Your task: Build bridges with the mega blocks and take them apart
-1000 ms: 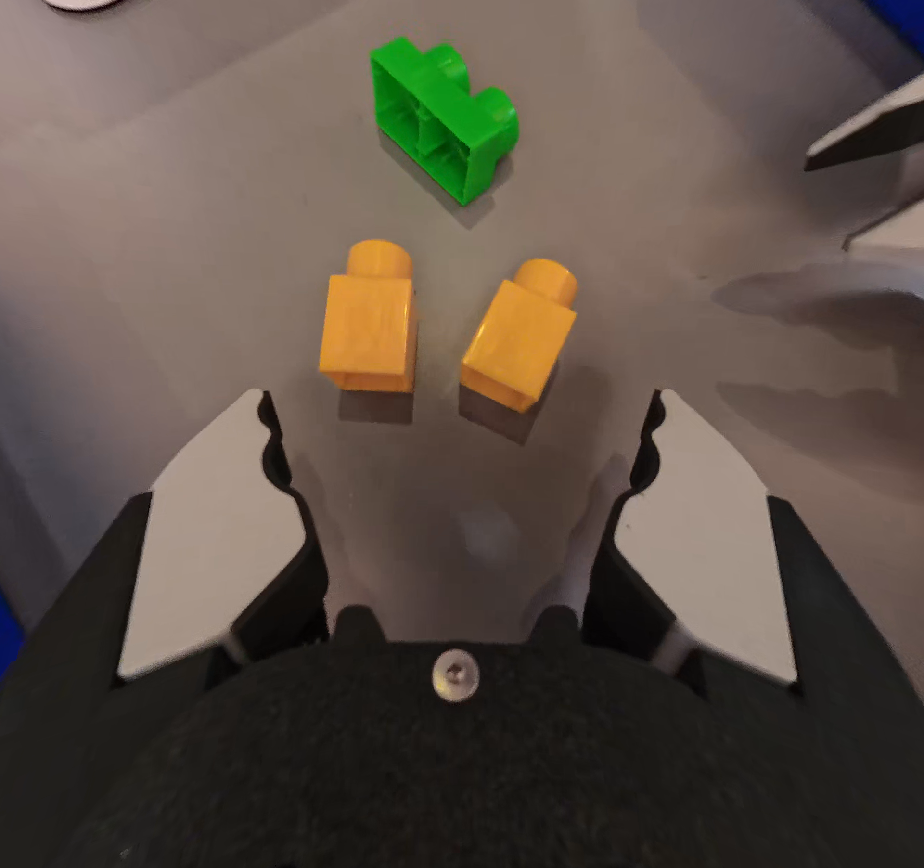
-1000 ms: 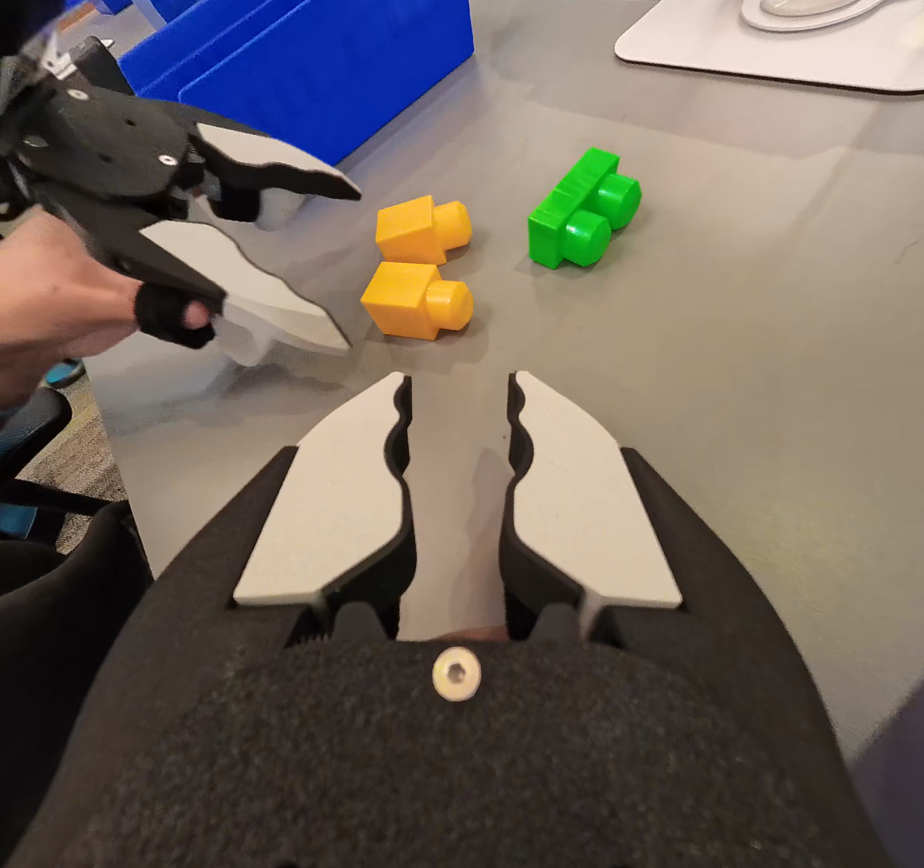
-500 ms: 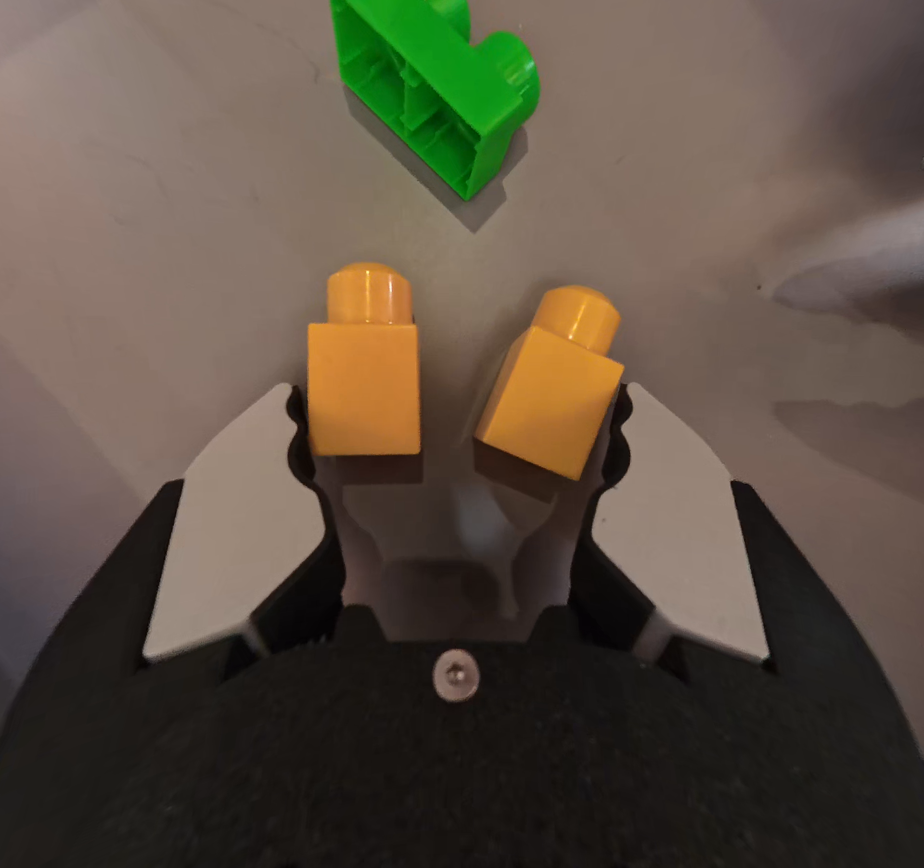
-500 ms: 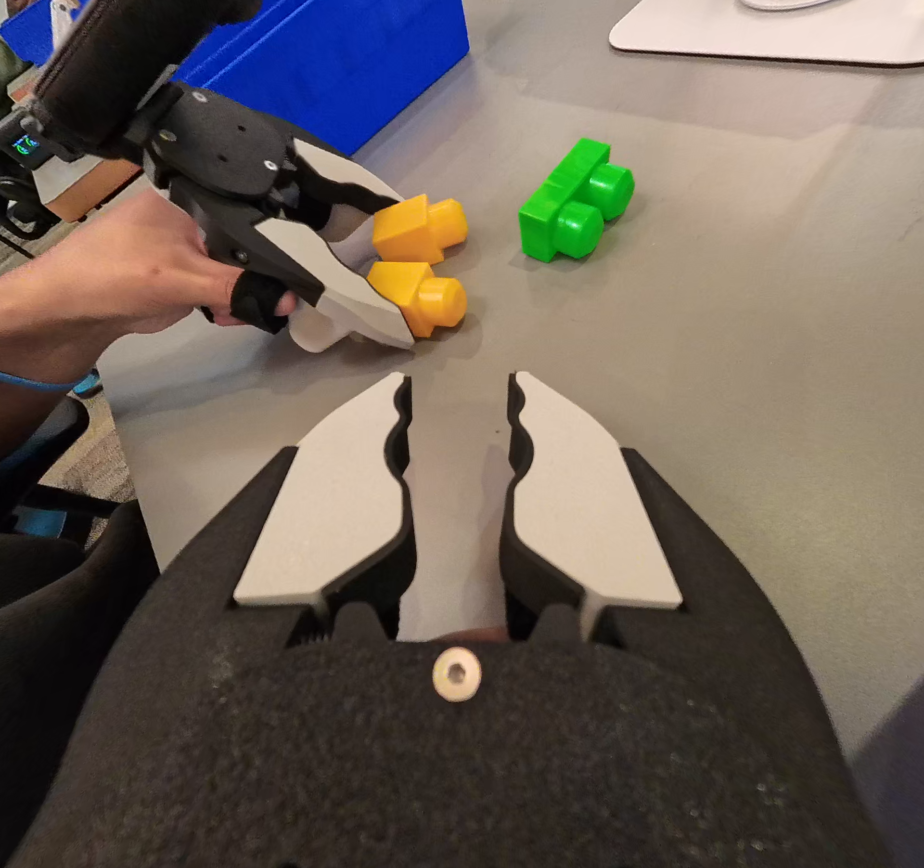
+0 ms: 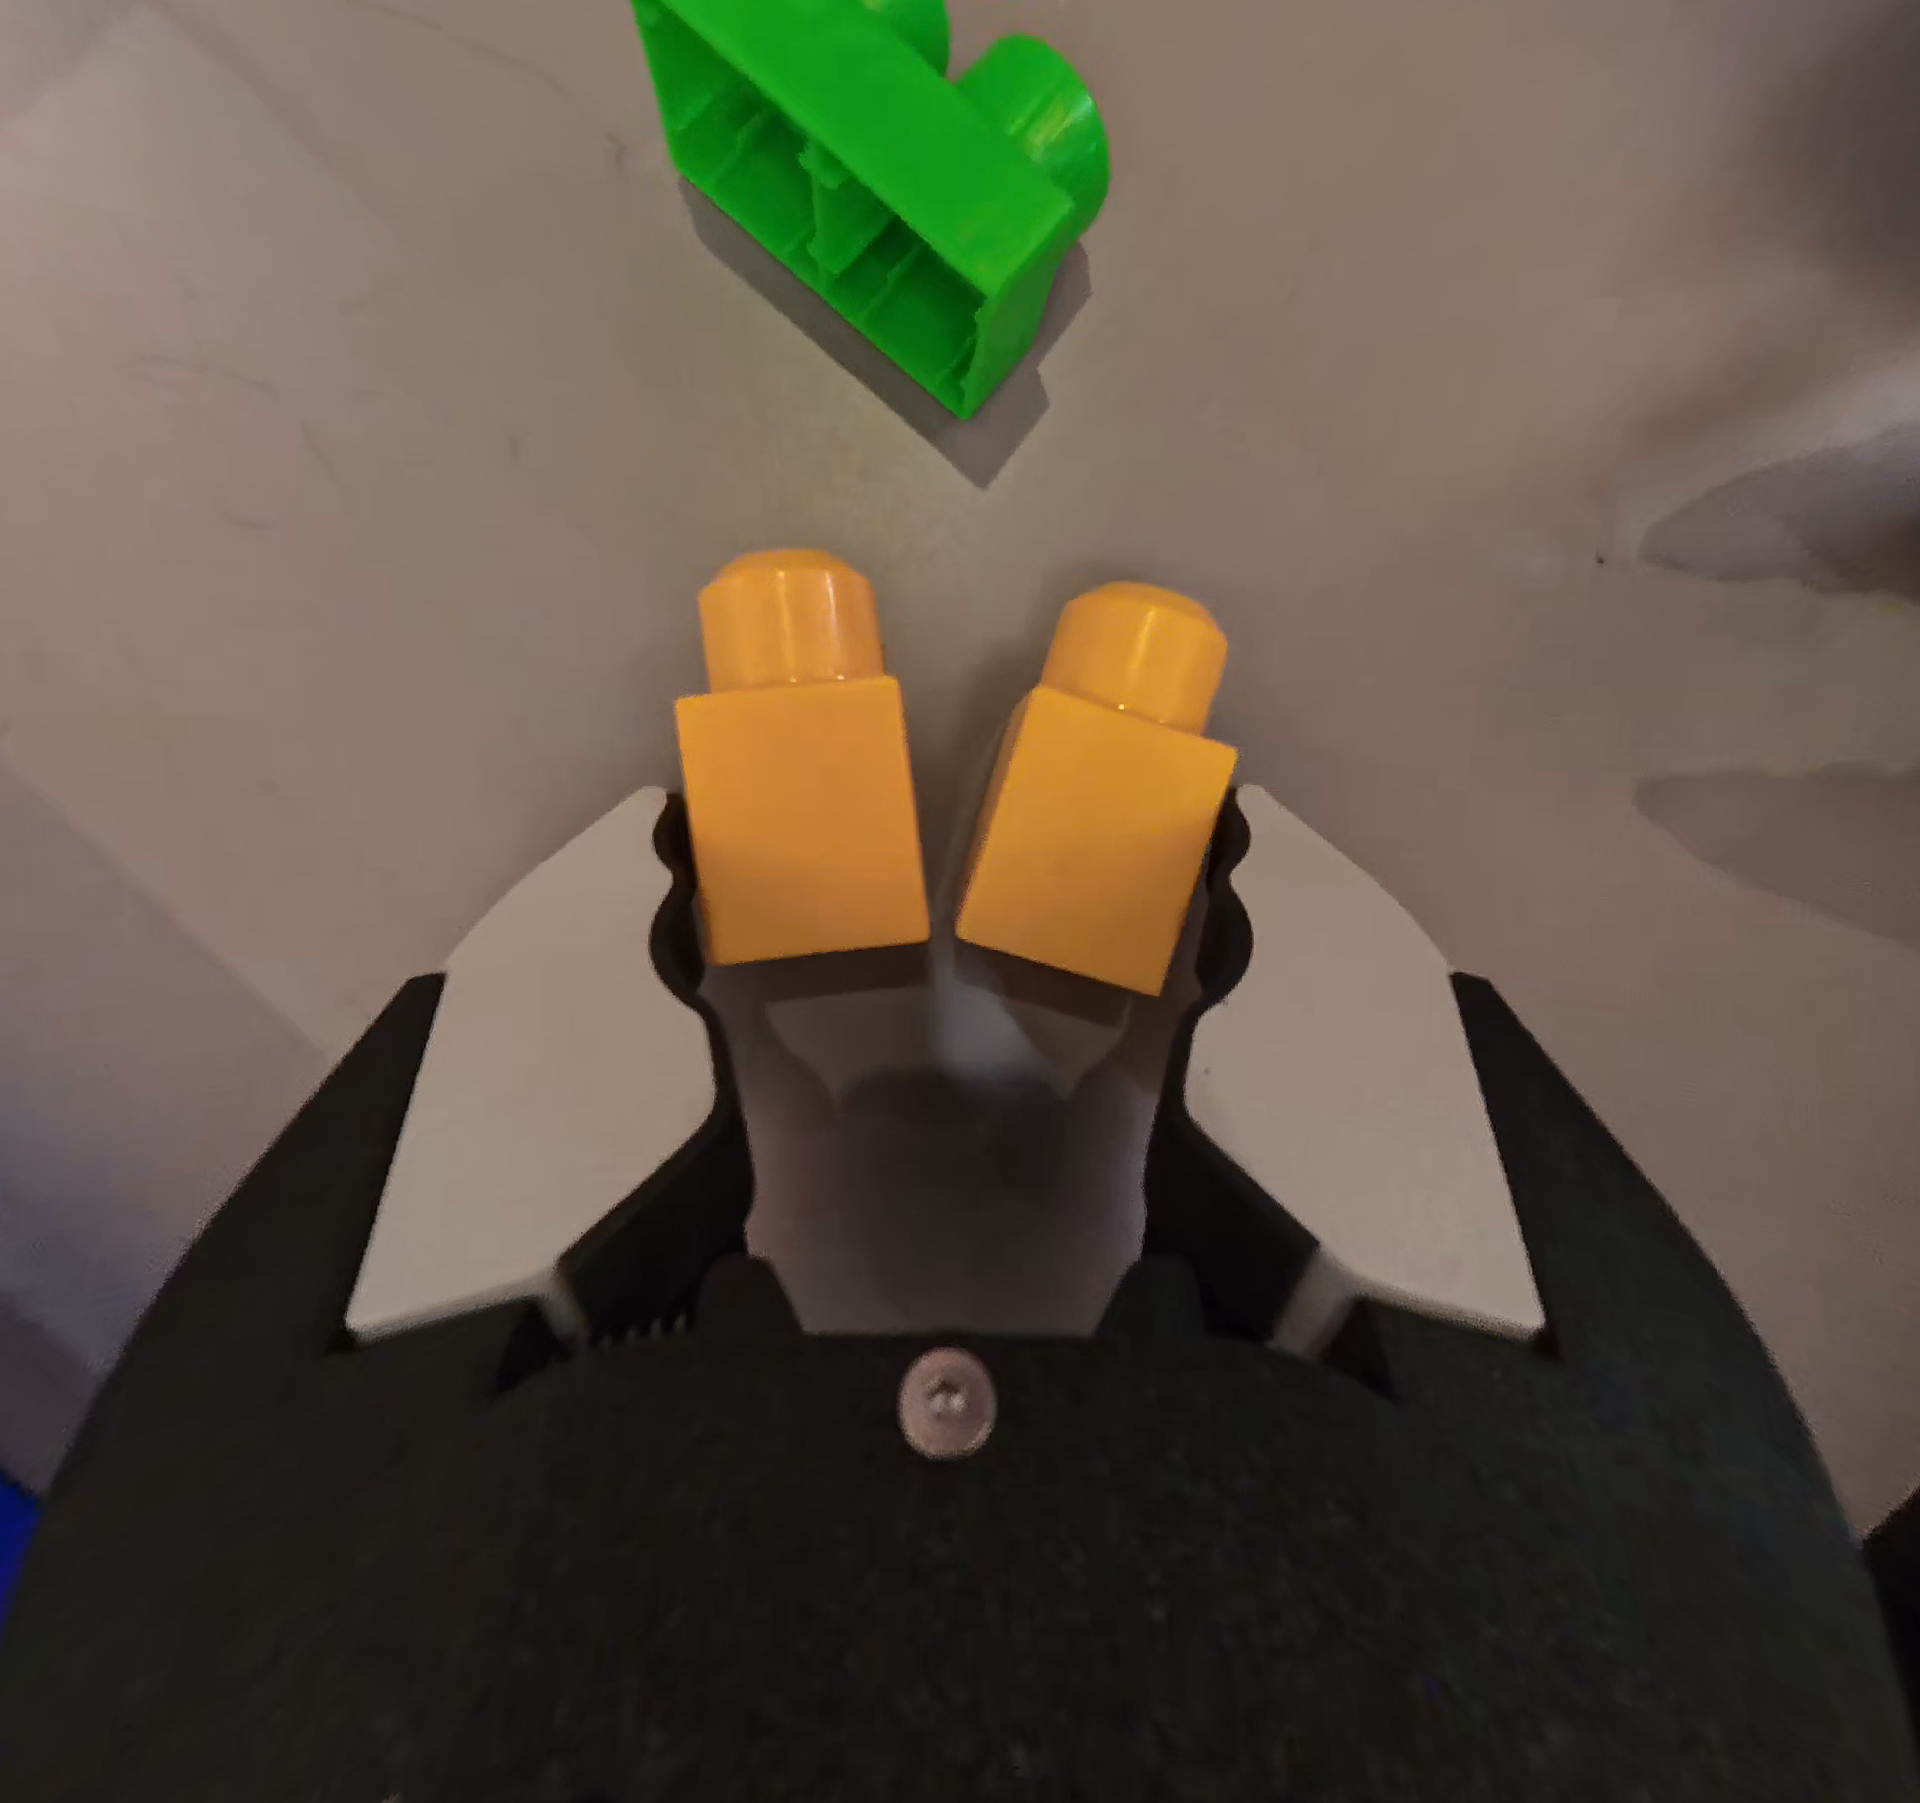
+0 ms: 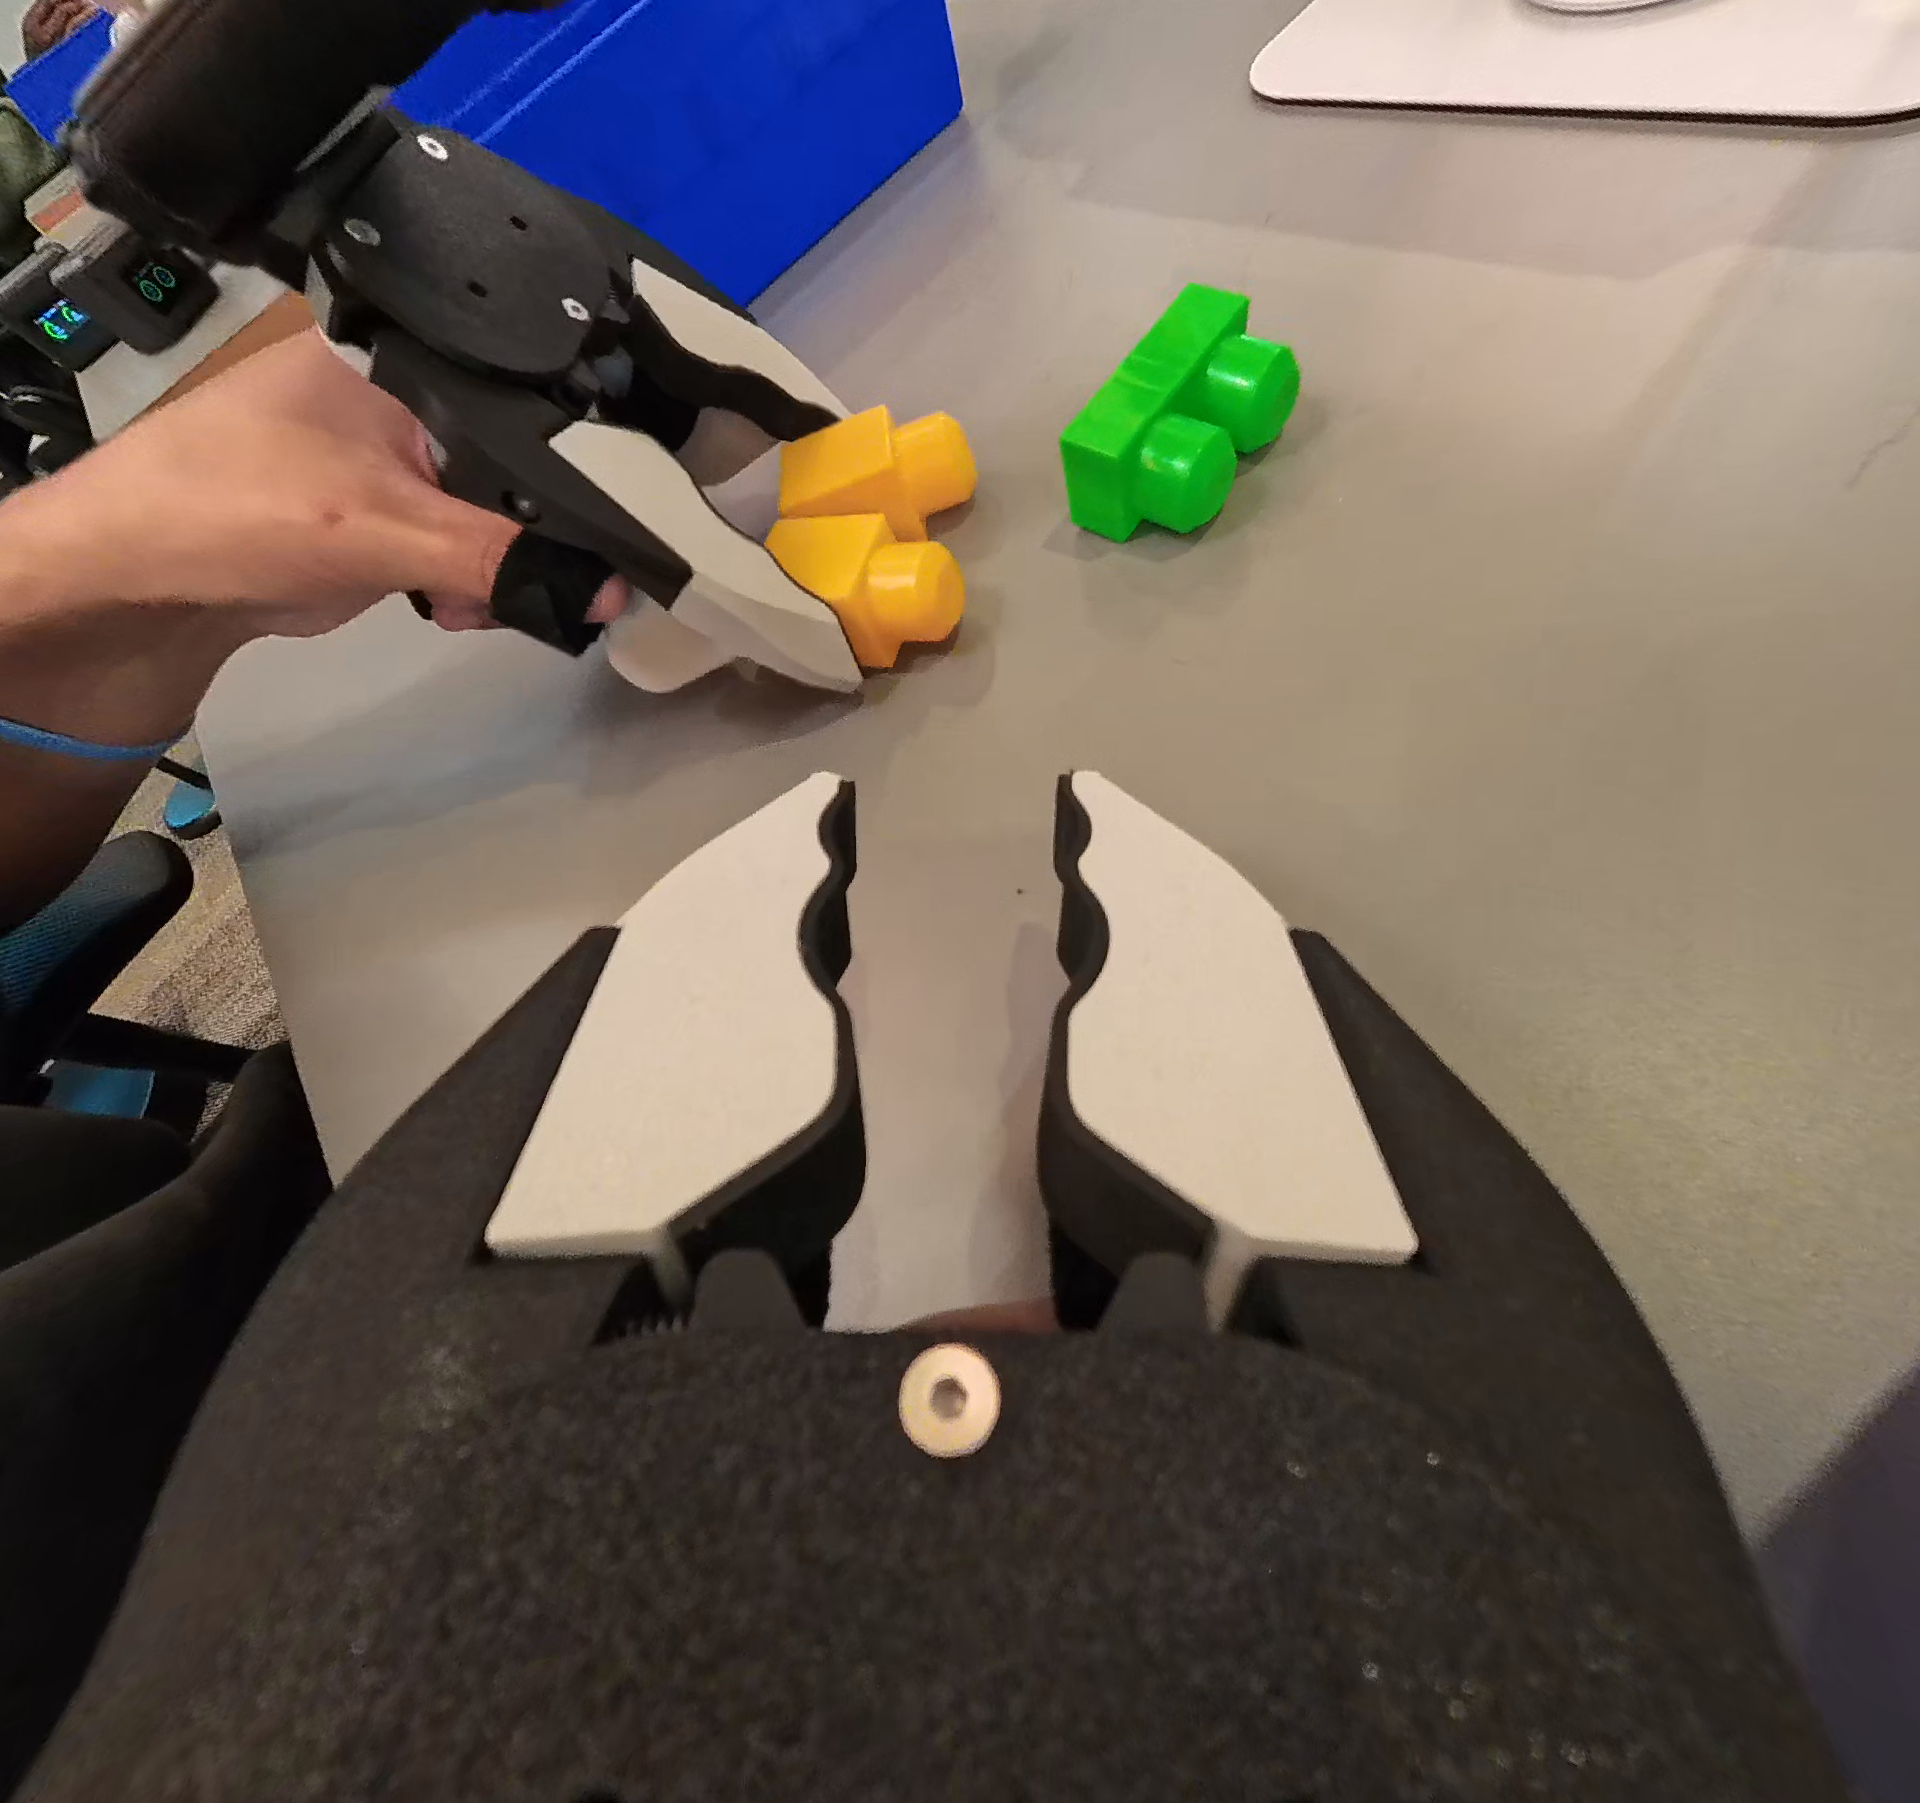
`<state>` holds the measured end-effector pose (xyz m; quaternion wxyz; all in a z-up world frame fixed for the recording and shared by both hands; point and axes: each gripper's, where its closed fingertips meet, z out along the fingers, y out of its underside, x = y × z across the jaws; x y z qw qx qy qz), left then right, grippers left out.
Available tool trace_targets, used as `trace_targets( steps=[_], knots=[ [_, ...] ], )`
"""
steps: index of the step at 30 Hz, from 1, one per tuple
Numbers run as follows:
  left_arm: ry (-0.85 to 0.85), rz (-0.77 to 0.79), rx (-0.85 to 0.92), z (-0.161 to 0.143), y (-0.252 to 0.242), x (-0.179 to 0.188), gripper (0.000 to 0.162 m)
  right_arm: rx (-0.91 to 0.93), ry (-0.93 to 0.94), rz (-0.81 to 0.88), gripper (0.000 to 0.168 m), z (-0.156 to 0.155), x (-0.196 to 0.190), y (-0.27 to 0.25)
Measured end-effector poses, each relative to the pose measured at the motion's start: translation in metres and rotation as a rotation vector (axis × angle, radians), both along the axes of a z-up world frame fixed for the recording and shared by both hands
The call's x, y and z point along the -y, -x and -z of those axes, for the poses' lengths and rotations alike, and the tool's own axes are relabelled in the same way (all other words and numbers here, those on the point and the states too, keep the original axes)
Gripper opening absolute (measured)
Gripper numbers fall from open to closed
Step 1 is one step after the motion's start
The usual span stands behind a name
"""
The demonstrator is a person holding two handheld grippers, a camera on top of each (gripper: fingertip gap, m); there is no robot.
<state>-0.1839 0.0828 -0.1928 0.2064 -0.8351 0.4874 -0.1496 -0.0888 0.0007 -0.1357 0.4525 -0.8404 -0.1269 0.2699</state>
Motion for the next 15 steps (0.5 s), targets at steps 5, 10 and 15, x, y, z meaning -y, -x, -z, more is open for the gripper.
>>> trace_targets(
  steps=[5,10,15],
  knots=[
    [0.024,0.0,0.01,-0.0011,-0.0022,-0.001,0.093,-0.001,0.003,0.001,0.036,0.0007,-0.0003,-0.0007],
    [0.027,-0.002,-0.003,-0.0017,-0.0002,-0.0045,0.084,-0.007,0.002,0.004,0.036,0.0002,-0.0005,-0.002],
    [0.032,0.004,-0.005,-0.002,0.001,-0.005,0.082,-0.011,0.005,0.005,0.036,0.0011,-0.0006,-0.0028]
  ],
)
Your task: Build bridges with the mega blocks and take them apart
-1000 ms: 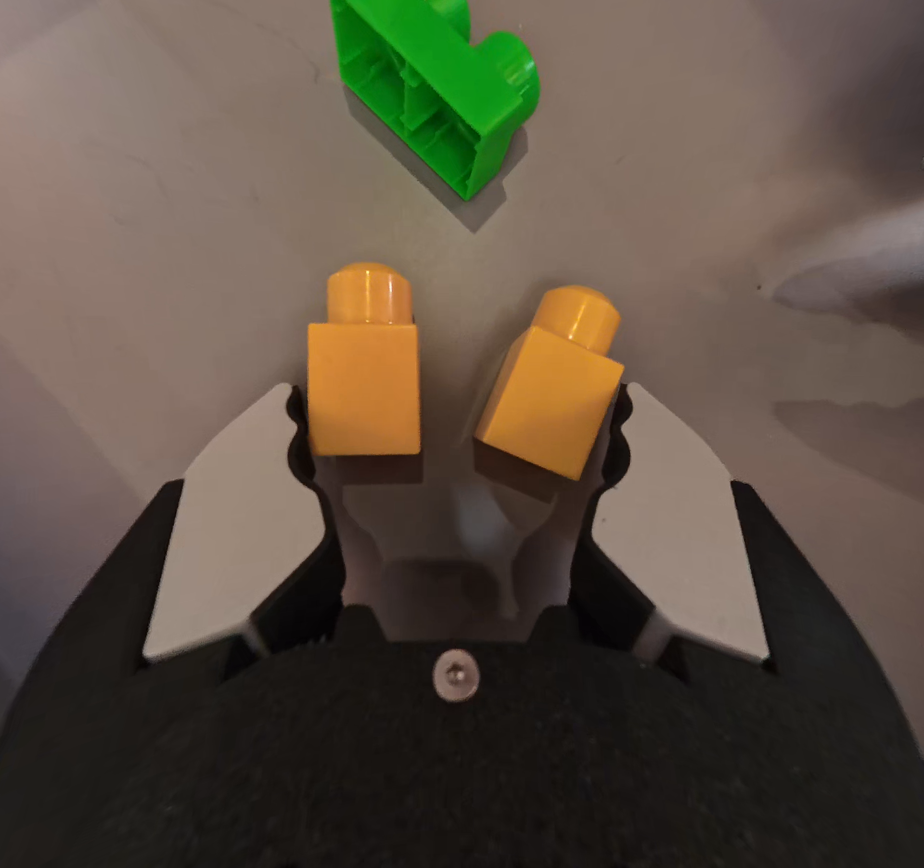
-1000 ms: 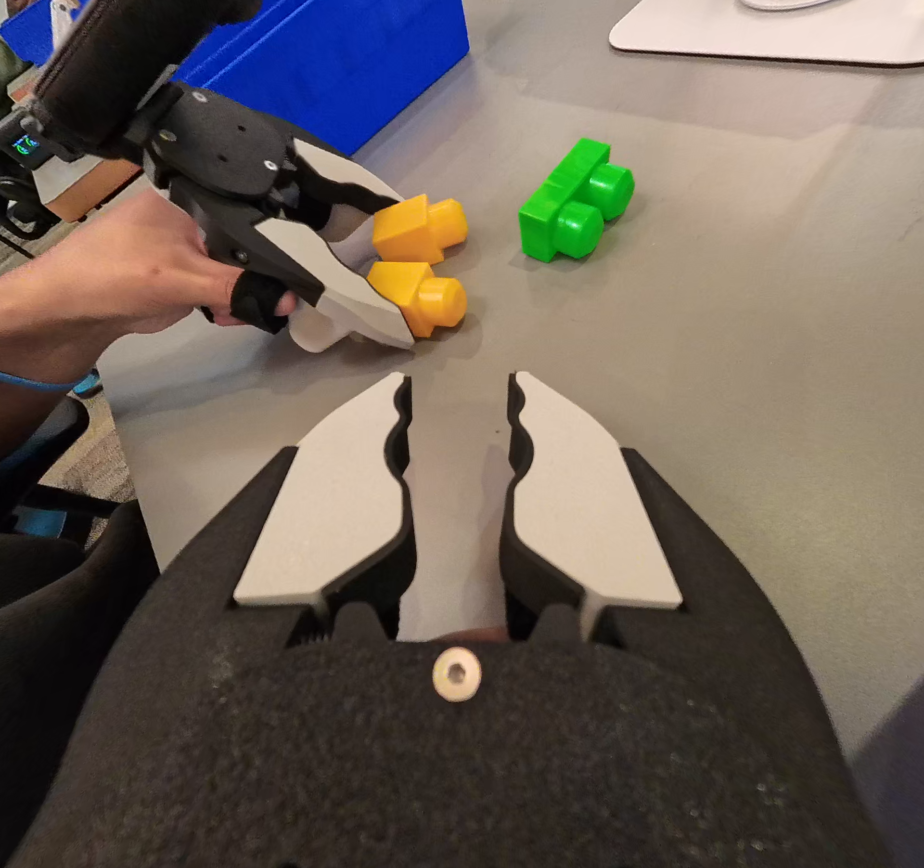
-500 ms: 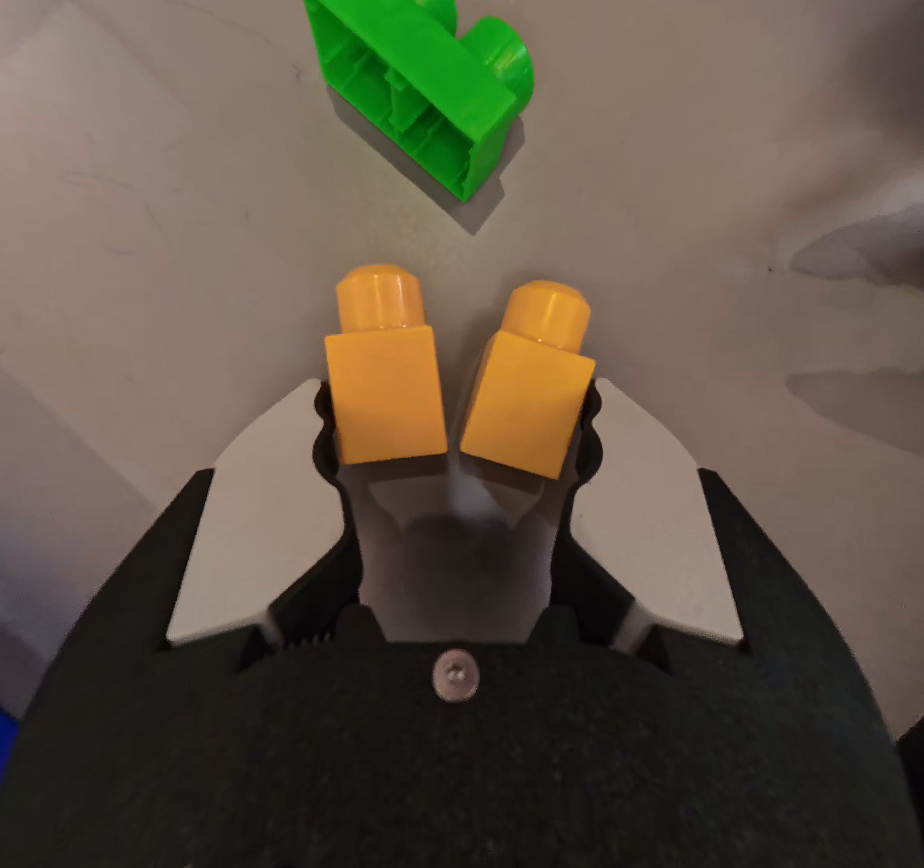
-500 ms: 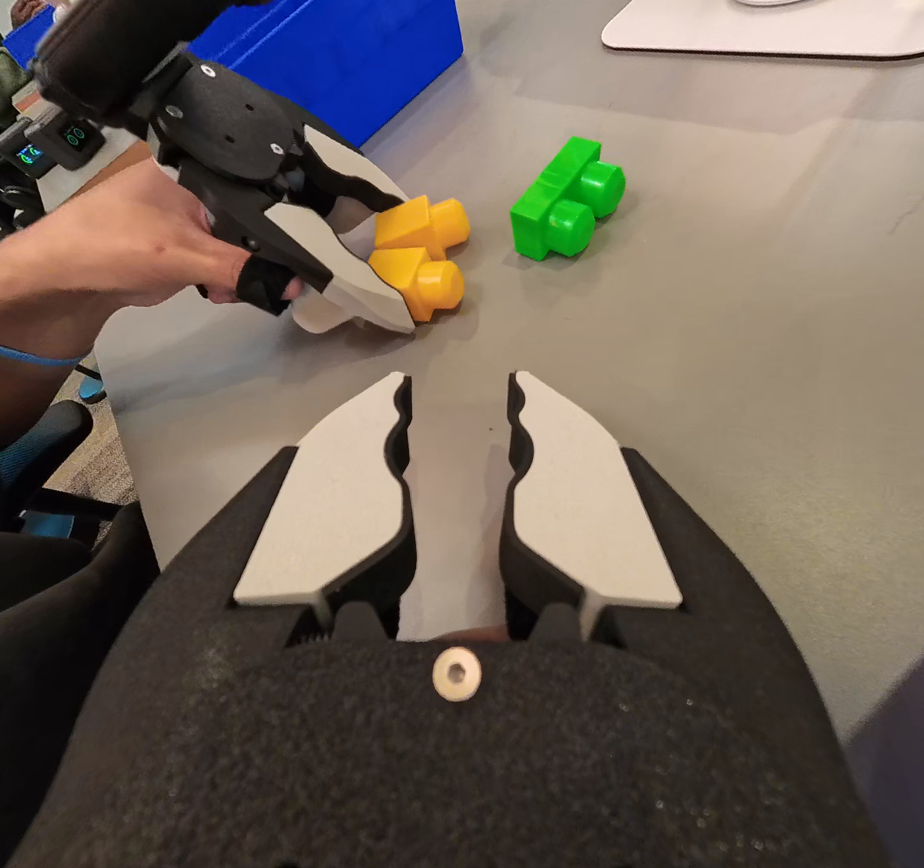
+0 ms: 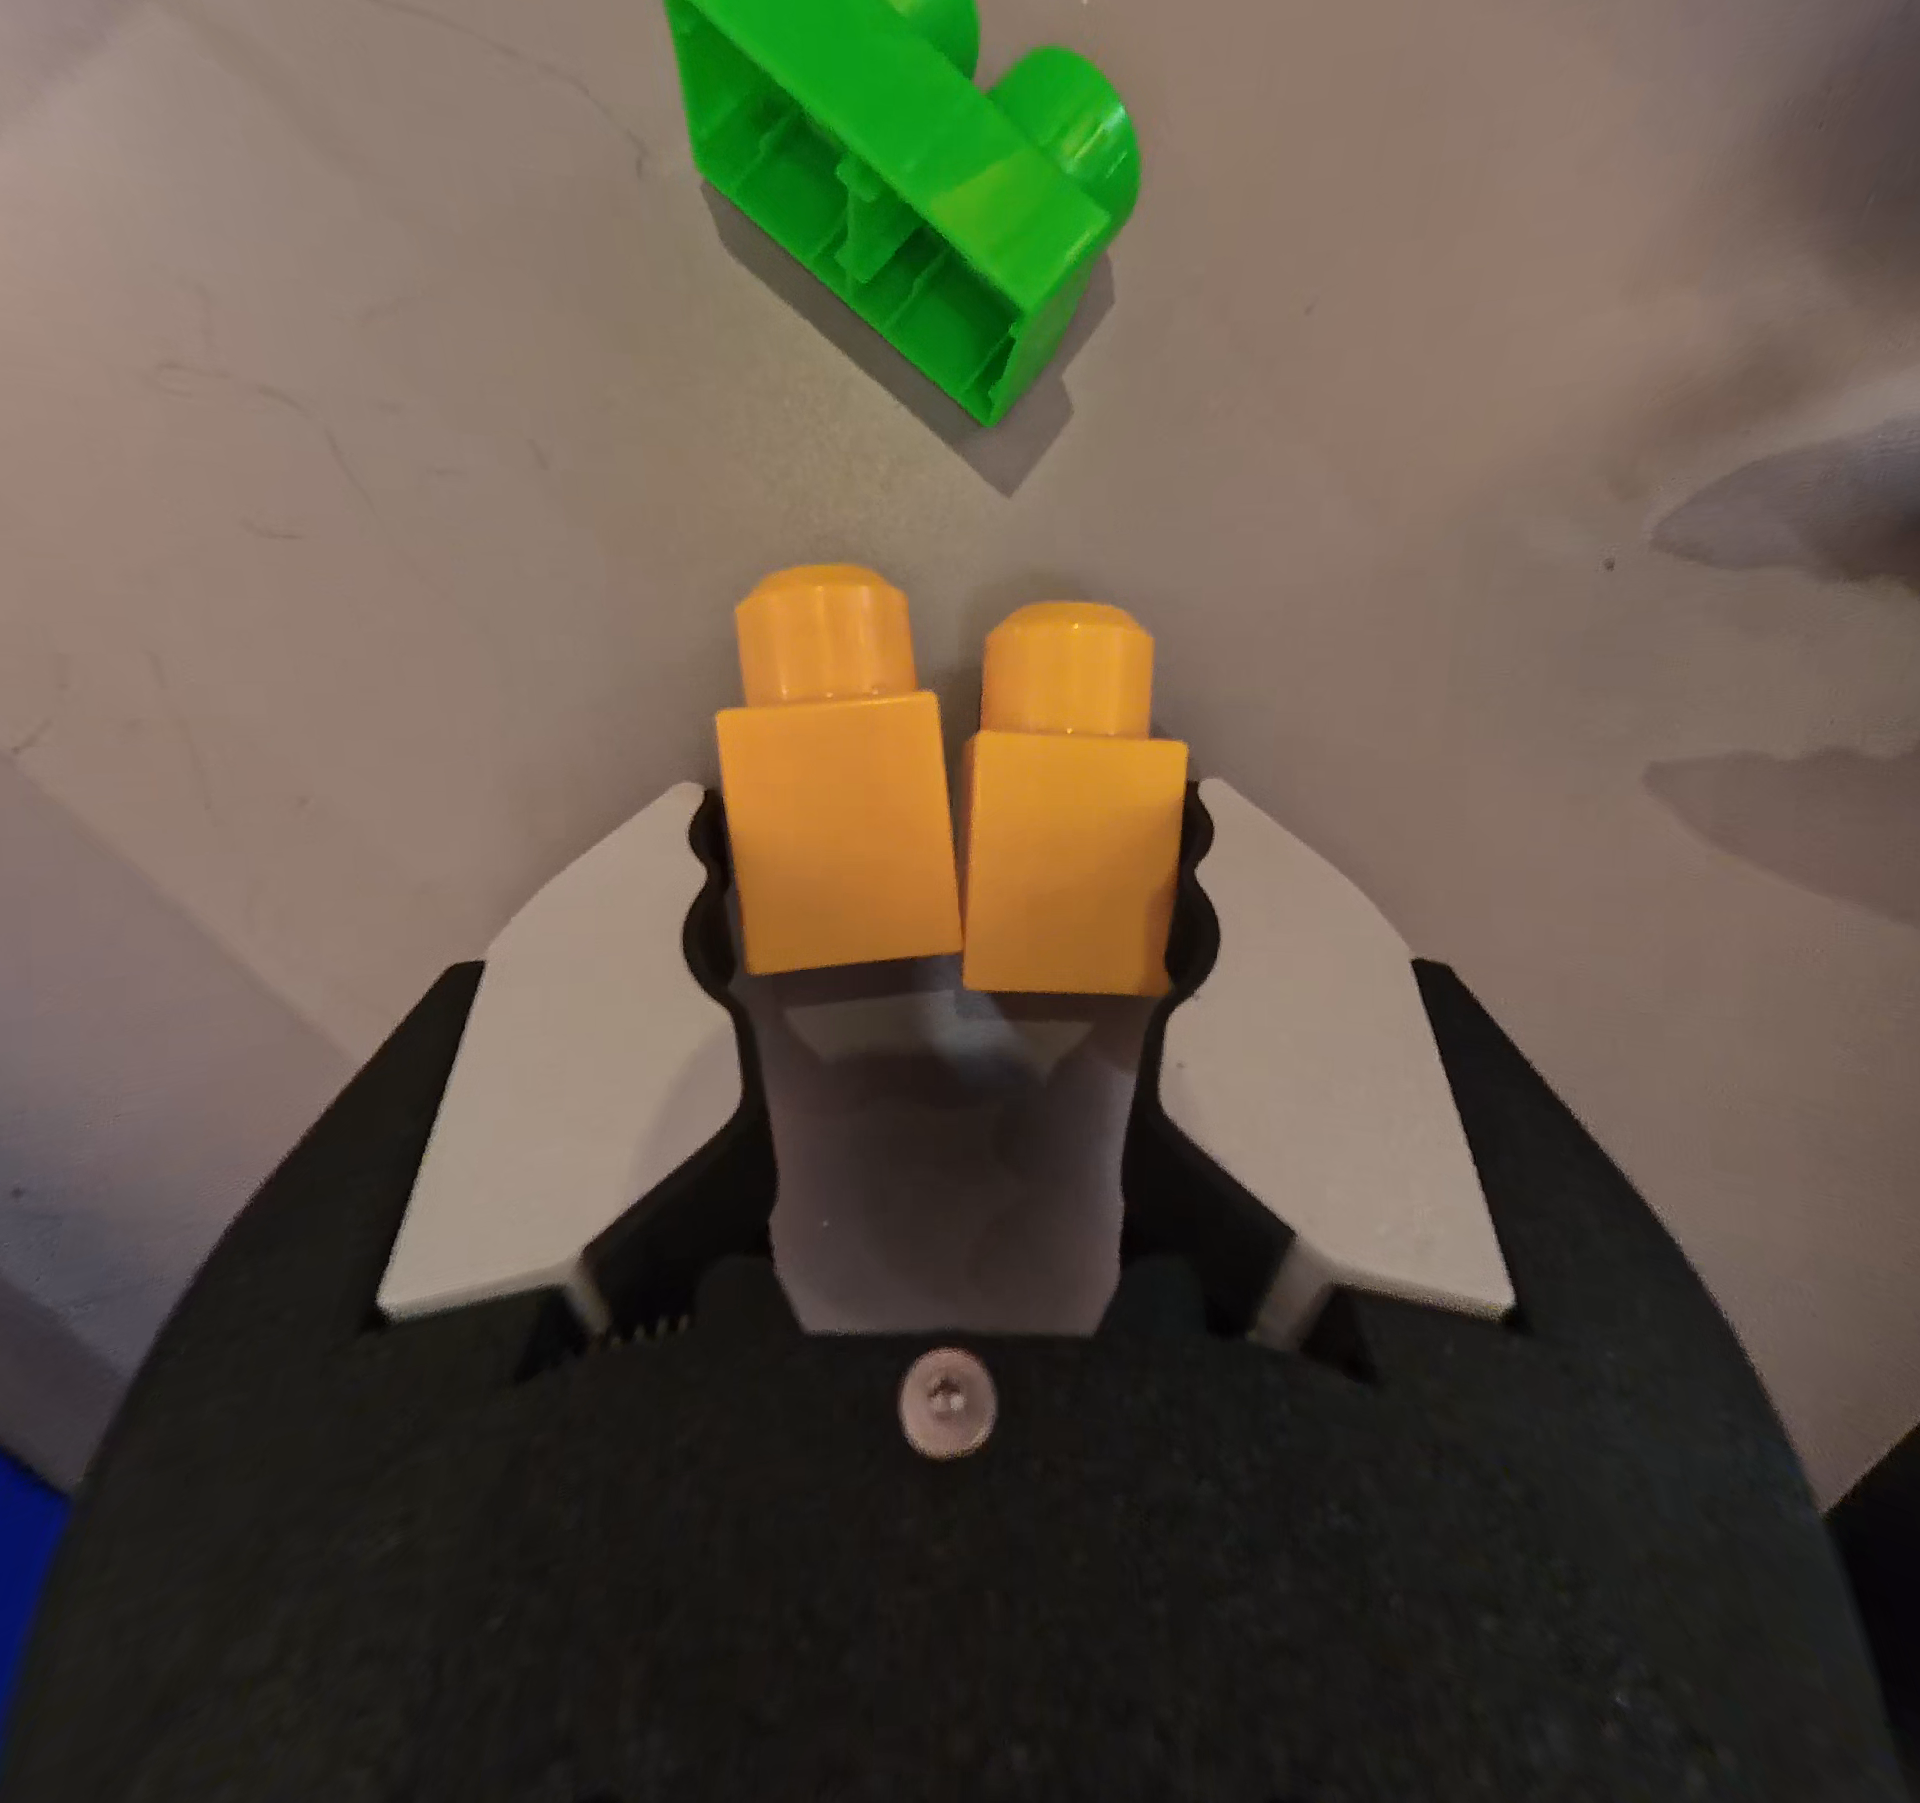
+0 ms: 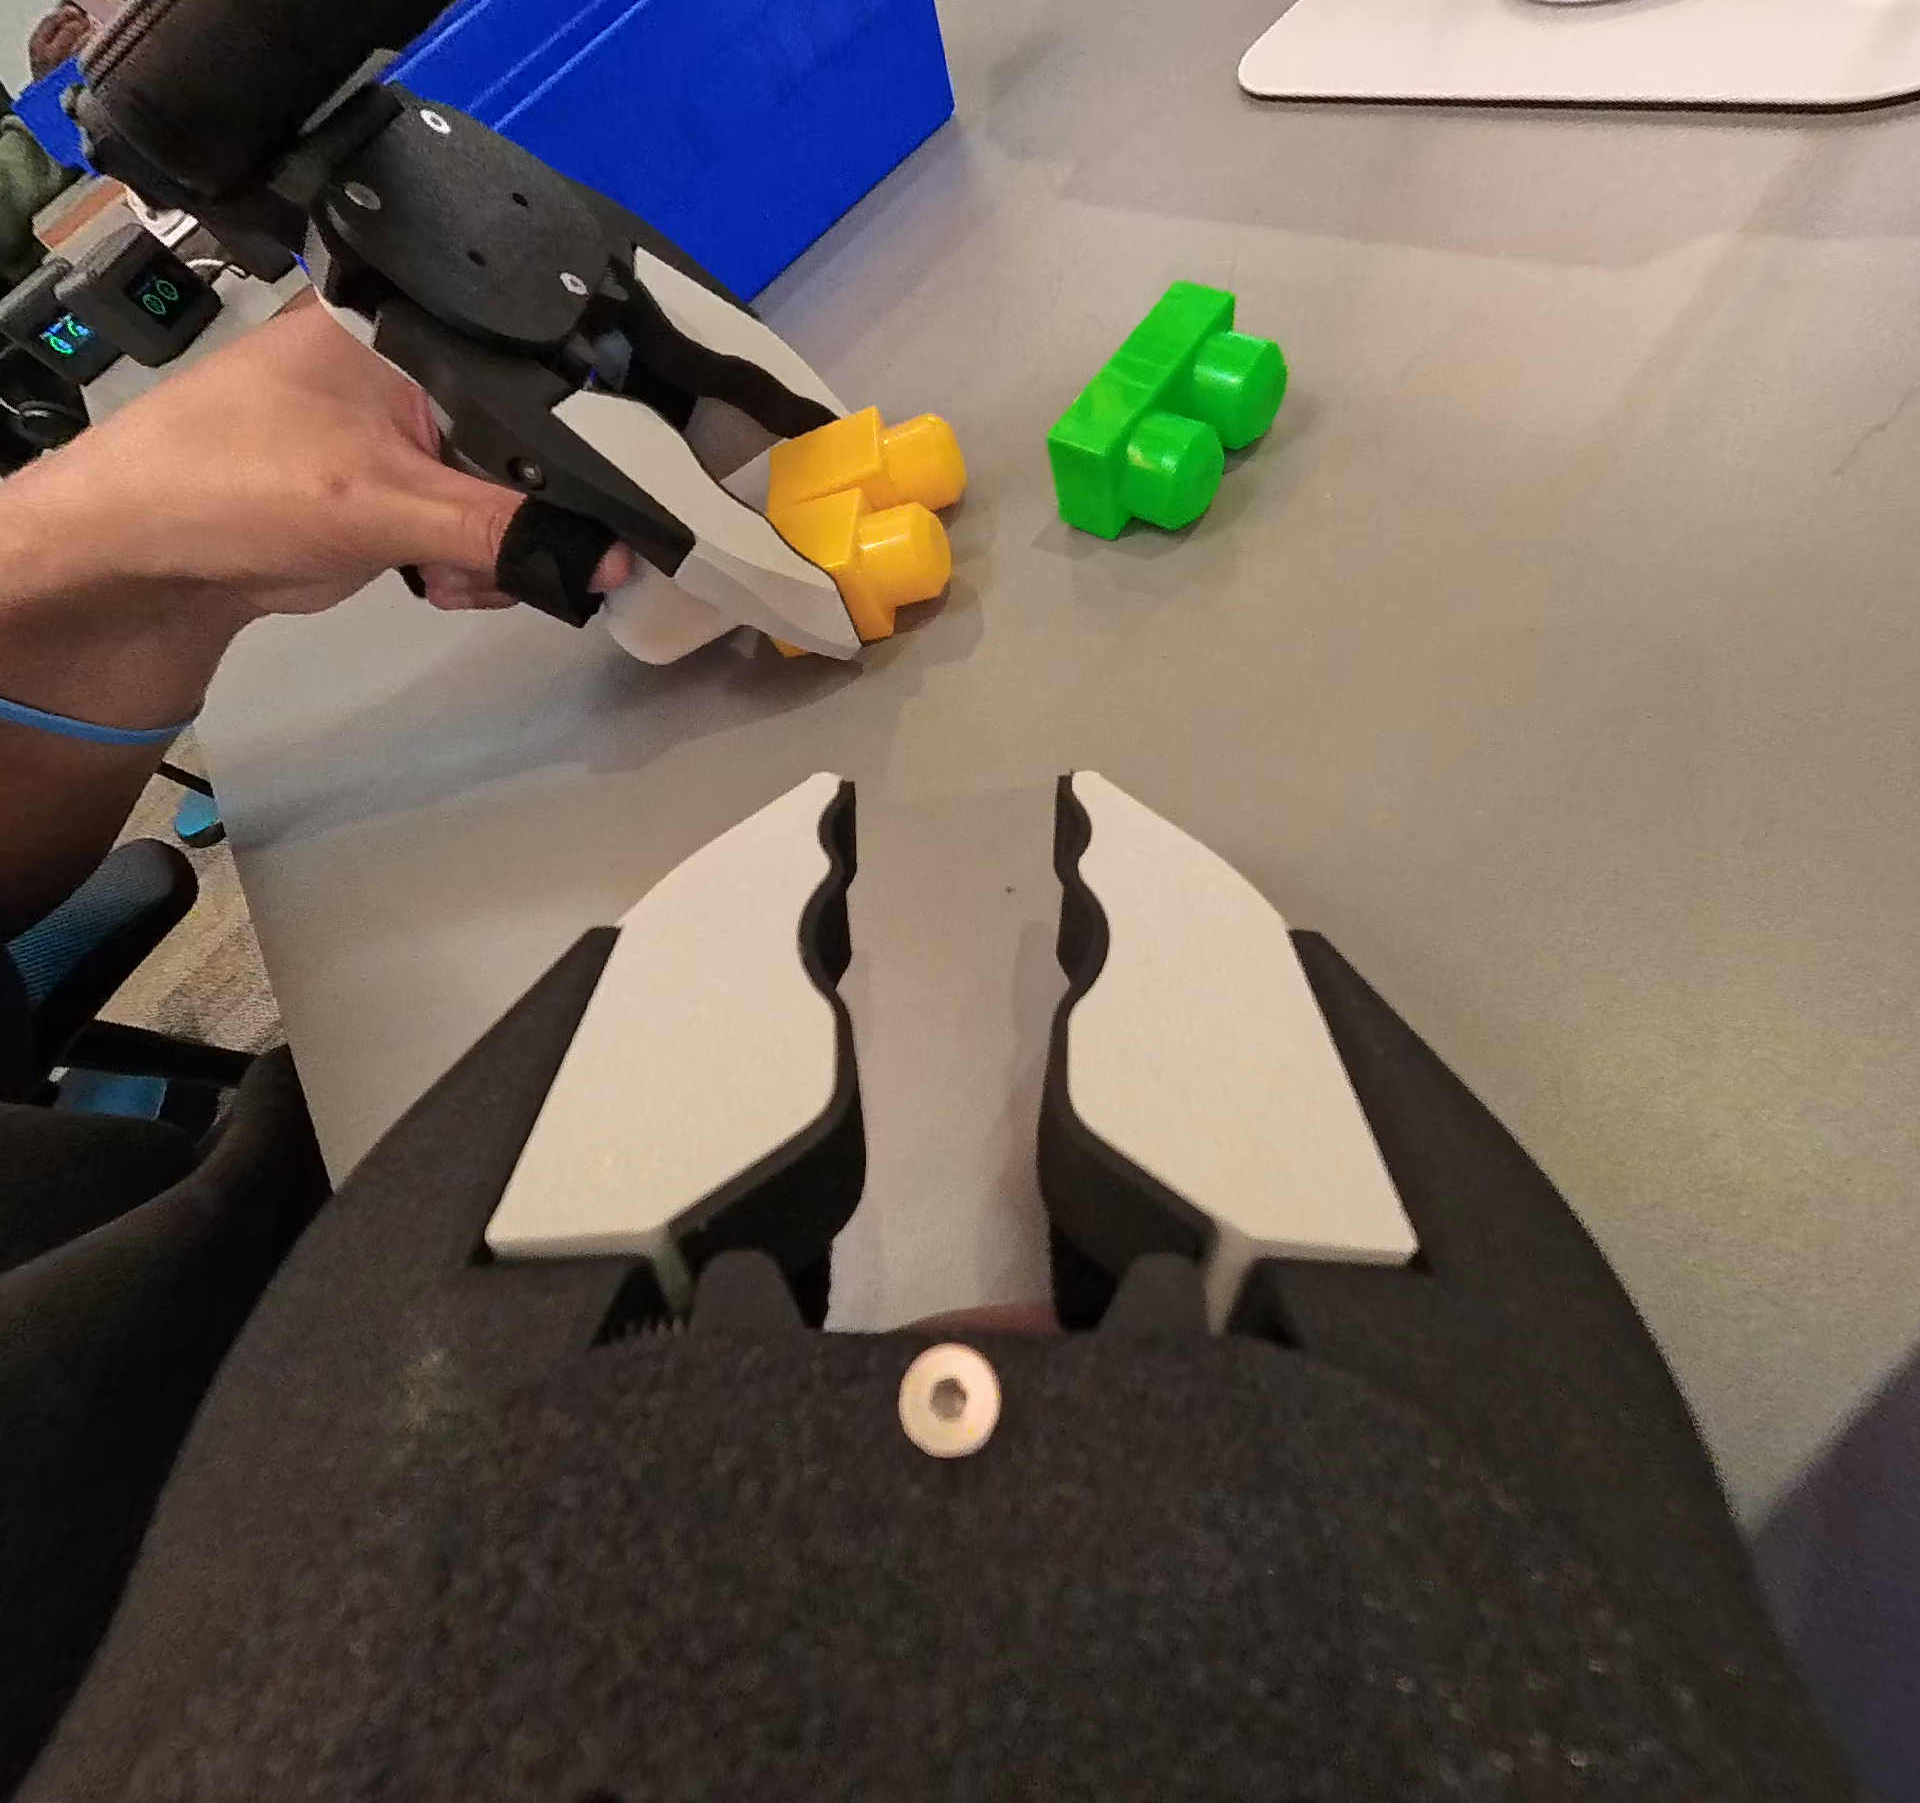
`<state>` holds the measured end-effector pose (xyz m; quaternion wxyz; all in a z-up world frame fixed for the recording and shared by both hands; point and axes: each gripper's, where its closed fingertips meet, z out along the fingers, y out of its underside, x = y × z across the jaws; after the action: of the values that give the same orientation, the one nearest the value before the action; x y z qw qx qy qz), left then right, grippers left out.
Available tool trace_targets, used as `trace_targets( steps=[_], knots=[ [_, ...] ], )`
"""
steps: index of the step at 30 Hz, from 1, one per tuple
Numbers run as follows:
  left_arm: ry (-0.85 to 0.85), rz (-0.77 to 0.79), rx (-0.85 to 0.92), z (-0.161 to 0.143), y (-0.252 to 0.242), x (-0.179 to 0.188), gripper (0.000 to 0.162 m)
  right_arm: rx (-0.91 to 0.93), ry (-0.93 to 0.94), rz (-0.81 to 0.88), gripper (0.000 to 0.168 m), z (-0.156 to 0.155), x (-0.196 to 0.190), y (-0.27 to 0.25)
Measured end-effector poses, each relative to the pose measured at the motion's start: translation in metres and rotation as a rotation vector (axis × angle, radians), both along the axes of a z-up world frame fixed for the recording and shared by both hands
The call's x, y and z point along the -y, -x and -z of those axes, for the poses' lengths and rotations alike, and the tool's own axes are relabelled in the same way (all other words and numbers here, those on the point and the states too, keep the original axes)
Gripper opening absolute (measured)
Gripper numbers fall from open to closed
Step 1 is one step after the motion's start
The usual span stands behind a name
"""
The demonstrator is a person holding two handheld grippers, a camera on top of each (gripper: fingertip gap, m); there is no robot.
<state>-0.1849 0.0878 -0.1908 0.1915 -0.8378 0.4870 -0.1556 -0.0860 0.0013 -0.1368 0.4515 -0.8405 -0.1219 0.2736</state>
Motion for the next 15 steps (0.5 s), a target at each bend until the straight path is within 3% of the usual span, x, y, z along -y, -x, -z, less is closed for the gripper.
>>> trace_targets(
  steps=[8,15],
  knots=[
    [0.001,0.013,0.028,-0.01,0.008,0.012,0.099,0.002,0.002,0.0,0.036,0.0,0.0,-0.001],
    [-0.02,-0.006,-0.01,0.0,0.012,0.002,0.1,0.005,0.002,-0.006,0.036,0.001,0.001,0.001]
  ],
)
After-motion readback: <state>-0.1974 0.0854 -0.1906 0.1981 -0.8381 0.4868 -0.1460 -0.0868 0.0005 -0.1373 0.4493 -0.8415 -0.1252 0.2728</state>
